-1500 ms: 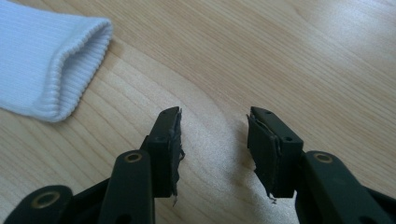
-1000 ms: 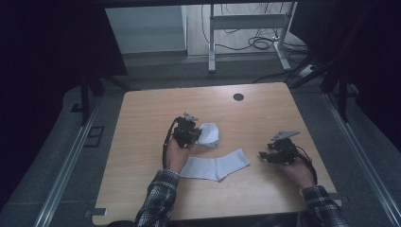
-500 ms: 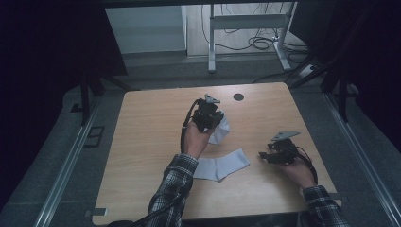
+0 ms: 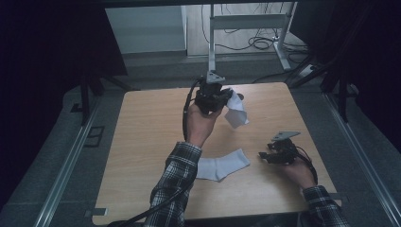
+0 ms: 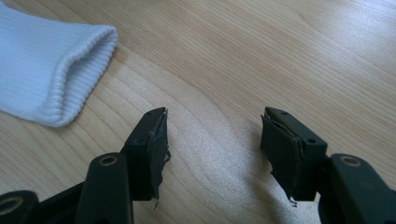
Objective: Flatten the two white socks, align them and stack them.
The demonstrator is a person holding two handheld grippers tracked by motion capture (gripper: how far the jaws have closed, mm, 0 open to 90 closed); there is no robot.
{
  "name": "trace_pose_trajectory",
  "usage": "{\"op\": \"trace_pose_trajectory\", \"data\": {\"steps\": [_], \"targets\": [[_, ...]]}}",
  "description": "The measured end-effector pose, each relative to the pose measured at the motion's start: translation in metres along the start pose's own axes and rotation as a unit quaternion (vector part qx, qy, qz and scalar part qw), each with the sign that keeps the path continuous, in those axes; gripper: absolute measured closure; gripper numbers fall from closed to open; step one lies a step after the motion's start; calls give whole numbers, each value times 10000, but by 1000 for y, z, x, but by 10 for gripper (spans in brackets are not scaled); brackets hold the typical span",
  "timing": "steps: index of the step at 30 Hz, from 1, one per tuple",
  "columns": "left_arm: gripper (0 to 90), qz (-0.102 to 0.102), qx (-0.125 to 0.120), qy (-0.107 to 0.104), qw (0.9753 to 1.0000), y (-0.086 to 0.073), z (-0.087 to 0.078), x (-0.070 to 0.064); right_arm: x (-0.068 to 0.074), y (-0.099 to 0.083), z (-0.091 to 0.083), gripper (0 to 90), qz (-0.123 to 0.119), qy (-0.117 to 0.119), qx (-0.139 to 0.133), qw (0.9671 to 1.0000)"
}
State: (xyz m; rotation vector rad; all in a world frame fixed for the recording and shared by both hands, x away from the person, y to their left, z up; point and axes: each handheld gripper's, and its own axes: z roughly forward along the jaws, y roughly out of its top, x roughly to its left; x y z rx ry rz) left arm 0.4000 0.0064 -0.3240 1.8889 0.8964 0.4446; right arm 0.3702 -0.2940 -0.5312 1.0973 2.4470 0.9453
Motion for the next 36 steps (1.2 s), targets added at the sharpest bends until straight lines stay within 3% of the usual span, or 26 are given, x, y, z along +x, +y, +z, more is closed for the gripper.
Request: {"op": "trace_pose_trajectory", "data": {"steps": [2,3,7,8,10,18,28,36], "targets": [[846,48,76,69,9999,-3,0,3,0,0,0,408,0,4,2,10000],[845,3,285,154,9995,-14,3,10,0,0,0,407,2,0,8,10000],[845,-217,559,270,9978,-43,11,29,1,0,0,406,17,6,10,10000],[844,-217,559,270,9978,-43,11,29,1,0,0,406,17,6,10,10000],[843,-405,703,372,9960,-63,14,45,1,0,0,406,30,4,24,10000],[840,-766,993,606,9903,-107,8,79,1,0,0,401,30,-3,9,10000],[834,-846,1262,832,9849,-147,-1,99,2,0,1,394,50,-6,-17,10000],[821,-861,1557,1034,9786,-180,-4,110,2,0,1,389,54,-17,-33,10000]]}}
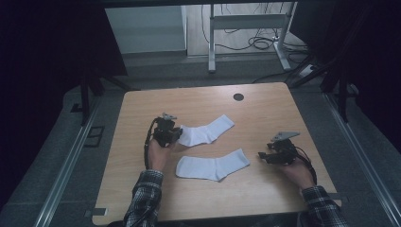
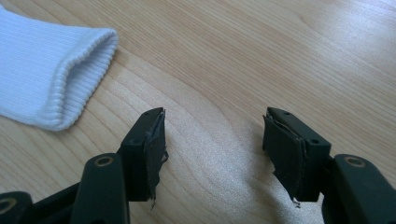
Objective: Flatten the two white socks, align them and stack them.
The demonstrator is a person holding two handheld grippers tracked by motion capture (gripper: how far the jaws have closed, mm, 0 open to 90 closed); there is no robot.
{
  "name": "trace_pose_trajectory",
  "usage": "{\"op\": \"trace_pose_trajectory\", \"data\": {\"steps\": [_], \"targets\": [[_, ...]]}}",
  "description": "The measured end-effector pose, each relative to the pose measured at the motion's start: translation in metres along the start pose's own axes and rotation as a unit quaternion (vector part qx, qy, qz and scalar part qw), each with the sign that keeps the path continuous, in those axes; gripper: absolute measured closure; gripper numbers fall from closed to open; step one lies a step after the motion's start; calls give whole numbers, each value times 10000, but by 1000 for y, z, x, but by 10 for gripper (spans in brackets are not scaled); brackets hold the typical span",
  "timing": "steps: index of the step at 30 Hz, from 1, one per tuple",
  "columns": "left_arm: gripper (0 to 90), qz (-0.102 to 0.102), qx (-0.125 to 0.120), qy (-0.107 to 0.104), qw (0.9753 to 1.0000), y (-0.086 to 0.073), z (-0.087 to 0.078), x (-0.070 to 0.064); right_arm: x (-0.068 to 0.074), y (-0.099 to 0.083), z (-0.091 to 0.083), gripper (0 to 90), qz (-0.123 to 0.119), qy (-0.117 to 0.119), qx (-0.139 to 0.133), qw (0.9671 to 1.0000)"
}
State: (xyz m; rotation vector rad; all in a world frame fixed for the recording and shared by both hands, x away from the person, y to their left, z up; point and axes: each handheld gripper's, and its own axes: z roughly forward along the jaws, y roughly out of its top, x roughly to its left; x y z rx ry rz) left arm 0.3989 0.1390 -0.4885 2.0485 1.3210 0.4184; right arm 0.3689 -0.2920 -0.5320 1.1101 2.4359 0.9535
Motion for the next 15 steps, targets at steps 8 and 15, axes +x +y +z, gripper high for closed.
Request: {"op": "trace_pose_trajectory", "data": {"steps": [8,15], "targets": [[802,55,203,257,9994,-28,11,8,0,0,0,387,14,-6,-28,10000],[563,55,-72,513,9986,-41,8,16,1,-1,0,386,24,-8,-56,10000]]}}
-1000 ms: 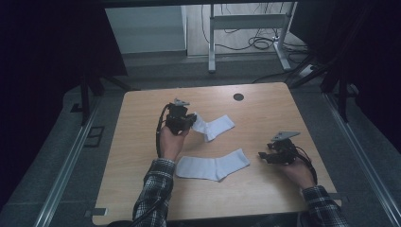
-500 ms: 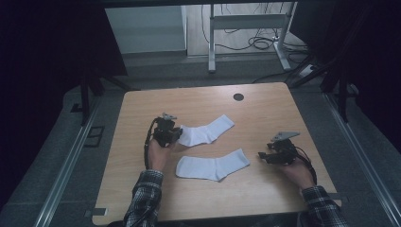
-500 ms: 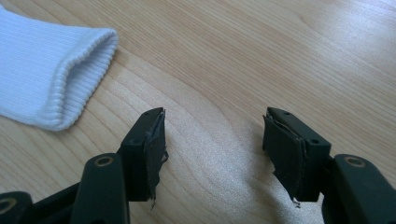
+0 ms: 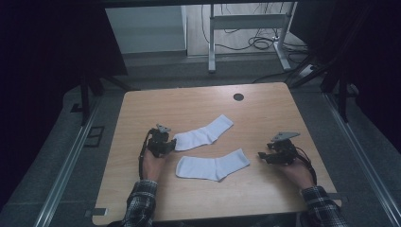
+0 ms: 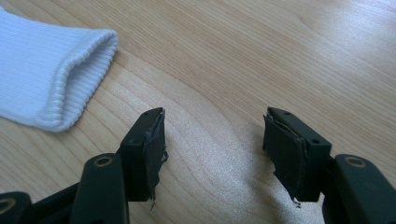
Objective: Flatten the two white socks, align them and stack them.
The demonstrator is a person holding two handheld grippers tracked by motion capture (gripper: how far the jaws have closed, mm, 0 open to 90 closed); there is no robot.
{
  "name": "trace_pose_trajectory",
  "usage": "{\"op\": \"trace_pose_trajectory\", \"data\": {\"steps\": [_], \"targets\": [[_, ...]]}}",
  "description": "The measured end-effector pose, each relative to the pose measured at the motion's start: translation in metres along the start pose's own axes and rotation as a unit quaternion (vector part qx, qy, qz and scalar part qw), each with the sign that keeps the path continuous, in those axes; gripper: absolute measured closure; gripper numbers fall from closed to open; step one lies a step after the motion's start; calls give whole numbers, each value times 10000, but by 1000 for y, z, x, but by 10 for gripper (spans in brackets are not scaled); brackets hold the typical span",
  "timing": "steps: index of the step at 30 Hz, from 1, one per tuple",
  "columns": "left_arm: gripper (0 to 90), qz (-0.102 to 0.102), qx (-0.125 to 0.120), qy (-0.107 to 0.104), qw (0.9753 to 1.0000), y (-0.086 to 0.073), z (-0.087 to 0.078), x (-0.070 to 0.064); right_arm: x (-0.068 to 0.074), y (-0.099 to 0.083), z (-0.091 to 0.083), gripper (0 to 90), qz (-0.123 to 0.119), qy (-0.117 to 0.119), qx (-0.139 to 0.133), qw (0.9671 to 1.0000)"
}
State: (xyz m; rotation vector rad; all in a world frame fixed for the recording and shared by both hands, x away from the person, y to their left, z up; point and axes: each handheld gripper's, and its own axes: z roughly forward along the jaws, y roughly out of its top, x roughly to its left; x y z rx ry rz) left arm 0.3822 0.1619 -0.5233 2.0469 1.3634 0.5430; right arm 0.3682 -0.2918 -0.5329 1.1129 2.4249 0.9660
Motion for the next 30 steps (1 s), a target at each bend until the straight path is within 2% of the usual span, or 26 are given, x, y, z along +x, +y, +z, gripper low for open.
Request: {"op": "trace_pose_trajectory", "data": {"steps": [7,10,12,13,15,17,21,25,30], "targets": [[456,-18,-84,-100,9999,-13,1,2,0,0,0,383,6,-3,-13,10000],[395,98,-16,-59,9999,-18,5,1,0,-1,0,382,7,-6,-20,10000],[352,141,-72,-53,9999,-19,5,2,0,-1,0,381,13,-7,-30,10000],[335,121,-139,-86,9998,-21,6,4,0,-1,0,380,17,-11,-33,10000],[298,-101,-122,-299,9994,-23,8,10,1,-1,0,379,29,-11,-35,10000],[262,-70,-93,-261,9996,-24,7,10,1,-1,0,378,31,-13,-31,10000],[255,-100,-88,-188,9997,-25,6,7,2,1,0,373,20,-45,37,10000],[245,-104,-83,-200,9997,-24,7,7,3,4,2,371,90,-85,84,9999],[233,-91,-75,-210,9997,-24,7,7,8,11,4,379,26,-74,203,9998]]}}
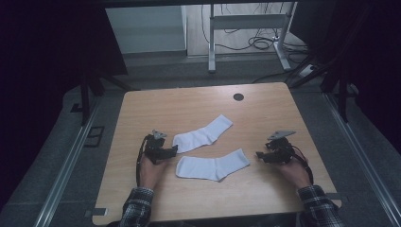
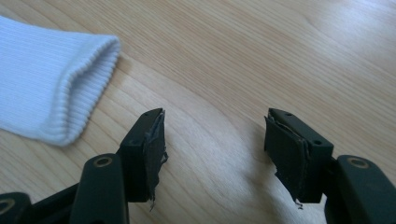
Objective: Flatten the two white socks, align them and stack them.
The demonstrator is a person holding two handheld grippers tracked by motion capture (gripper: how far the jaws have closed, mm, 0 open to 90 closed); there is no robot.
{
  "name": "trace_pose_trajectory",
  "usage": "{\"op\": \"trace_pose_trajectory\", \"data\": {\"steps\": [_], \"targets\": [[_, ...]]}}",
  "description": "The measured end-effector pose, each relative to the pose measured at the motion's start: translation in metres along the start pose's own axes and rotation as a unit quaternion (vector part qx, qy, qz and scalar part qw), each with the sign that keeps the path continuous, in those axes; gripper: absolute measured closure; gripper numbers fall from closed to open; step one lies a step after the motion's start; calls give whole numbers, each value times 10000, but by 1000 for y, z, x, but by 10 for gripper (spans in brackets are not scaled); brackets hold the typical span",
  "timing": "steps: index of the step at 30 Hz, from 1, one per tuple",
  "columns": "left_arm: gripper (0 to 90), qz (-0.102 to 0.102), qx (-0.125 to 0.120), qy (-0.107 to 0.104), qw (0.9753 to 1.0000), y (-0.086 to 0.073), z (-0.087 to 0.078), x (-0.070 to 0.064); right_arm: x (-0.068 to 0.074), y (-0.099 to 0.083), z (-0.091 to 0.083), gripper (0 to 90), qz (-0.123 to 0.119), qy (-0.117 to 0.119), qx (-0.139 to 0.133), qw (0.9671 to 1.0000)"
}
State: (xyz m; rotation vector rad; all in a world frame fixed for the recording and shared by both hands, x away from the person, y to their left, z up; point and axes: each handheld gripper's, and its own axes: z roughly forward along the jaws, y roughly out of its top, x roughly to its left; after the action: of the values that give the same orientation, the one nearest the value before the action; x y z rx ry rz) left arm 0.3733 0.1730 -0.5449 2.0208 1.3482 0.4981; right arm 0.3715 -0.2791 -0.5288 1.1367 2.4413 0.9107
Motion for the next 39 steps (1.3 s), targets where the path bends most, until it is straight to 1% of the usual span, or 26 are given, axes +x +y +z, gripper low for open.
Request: {"op": "trace_pose_trajectory", "data": {"steps": [3,7,11,14,17,18,22,28,29,30,31,33,36,39], "targets": [[230,-1,2,-5,10000,0,0,0,4,7,3,382,30,18,33,10000],[229,-6,-1,-4,10000,0,0,0,7,18,5,388,269,143,31,9995],[229,16,19,-2,10000,0,0,0,8,31,7,385,318,212,-76,9992],[229,17,18,-1,10000,0,0,0,8,42,11,382,341,278,-117,9990],[228,17,18,-2,10000,0,0,0,8,54,19,382,293,350,-124,9989],[228,18,18,-3,10000,0,0,0,8,59,23,386,244,379,-126,9989],[228,17,19,-2,10000,0,0,0,10,72,33,430,19,300,-91,9995],[228,16,18,-2,10000,0,0,0,3,91,45,484,82,235,-147,9996],[228,16,18,-2,10000,0,0,0,3,91,45,484,82,235,-147,9996],[228,16,18,-2,10000,0,0,0,-1,97,48,497,105,190,-186,9996],[228,17,18,-1,10000,0,0,0,-2,99,49,498,122,206,-186,9995],[228,16,17,-2,10000,0,0,0,-3,103,53,503,117,140,-187,9997],[228,15,17,-2,10000,0,0,0,-5,110,60,527,192,199,-247,9993],[228,15,16,-1,10000,0,0,0,-2,118,69,549,155,203,-242,9994]]}}
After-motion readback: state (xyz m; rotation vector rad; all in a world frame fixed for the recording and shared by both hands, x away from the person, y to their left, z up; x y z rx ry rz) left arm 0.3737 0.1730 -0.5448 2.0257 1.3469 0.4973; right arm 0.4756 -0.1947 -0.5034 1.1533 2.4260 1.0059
